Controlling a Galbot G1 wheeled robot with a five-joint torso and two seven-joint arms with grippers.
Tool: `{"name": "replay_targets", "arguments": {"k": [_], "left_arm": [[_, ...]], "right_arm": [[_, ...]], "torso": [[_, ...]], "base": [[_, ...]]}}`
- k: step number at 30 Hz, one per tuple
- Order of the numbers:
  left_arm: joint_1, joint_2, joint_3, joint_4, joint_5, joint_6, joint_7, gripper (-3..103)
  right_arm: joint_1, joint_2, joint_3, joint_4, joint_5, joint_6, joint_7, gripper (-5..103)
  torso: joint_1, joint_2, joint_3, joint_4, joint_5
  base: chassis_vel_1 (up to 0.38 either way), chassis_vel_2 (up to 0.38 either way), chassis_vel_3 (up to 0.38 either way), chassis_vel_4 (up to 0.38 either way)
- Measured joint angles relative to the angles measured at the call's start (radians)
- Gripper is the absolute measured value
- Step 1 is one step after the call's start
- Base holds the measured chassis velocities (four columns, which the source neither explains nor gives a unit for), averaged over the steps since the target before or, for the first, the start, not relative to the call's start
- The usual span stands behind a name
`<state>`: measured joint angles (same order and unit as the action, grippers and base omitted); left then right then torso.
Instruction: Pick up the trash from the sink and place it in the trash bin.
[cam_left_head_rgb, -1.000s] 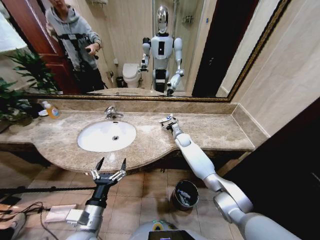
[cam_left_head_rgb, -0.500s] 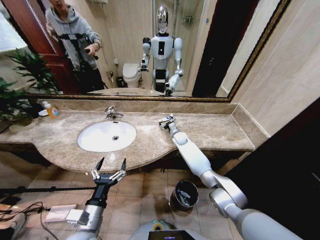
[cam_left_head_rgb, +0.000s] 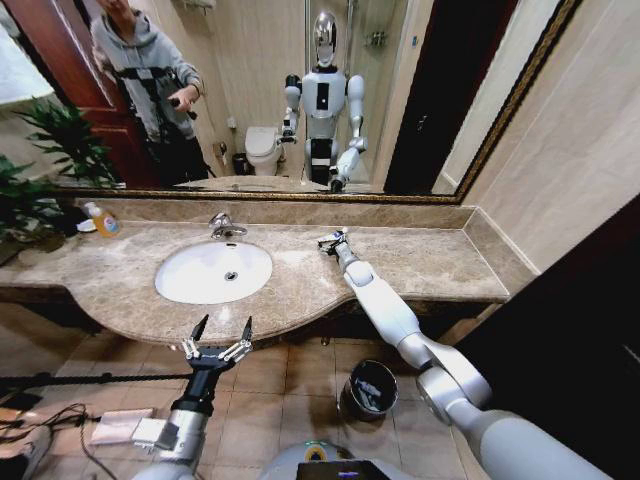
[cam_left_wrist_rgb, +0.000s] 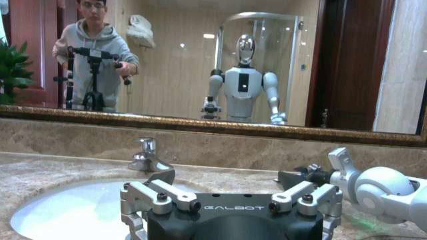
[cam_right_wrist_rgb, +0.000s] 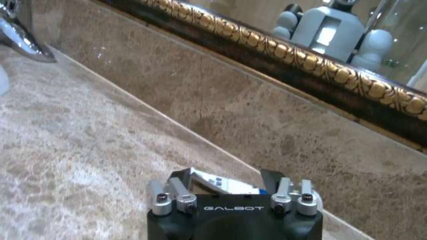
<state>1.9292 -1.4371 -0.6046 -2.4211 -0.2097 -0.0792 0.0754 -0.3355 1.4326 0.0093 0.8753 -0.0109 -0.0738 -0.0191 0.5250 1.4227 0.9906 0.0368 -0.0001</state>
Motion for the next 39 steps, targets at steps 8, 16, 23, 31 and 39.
{"name": "replay_targets", "arguments": {"k": [8,16,23,31,39], "left_arm": [[0.000,0.000,0.000,0.000,0.000,0.000,0.000,100],[0.000,0.000,0.000,0.000,0.000,0.000,0.000,100],[0.000,0.000,0.000,0.000,0.000,0.000,0.000,100],[0.000,0.000,0.000,0.000,0.000,0.000,0.000,100],[0.000,0.000,0.000,0.000,0.000,0.000,0.000,100]], "right_arm": [[0.001,-0.019,-0.031,-0.010,0.001,-0.007,-0.011,44],[0.034,-0.013,-0.039,-0.045,0.003,0.000,-0.010,18],[0.063,-0.022,-0.054,-0.049,0.025,0.002,-0.009,0],[0.058,-0.039,-0.073,-0.016,0.034,-0.014,-0.009,0],[0.041,-0.066,-0.093,0.026,0.042,-0.044,-0.002,15]], "torso": [[0.000,0.000,0.000,0.0000,0.0001],[0.000,0.000,0.000,0.0000,0.0001],[0.000,0.000,0.000,0.0000,0.0000],[0.000,0.000,0.000,0.0000,0.0001],[0.000,0.000,0.000,-0.0001,0.0001]], "base": [[0.000,0.000,0.000,0.000],[0.000,0.000,0.000,0.000],[0.000,0.000,0.000,0.000],[0.000,0.000,0.000,0.000],[0.000,0.000,0.000,0.000]]}}
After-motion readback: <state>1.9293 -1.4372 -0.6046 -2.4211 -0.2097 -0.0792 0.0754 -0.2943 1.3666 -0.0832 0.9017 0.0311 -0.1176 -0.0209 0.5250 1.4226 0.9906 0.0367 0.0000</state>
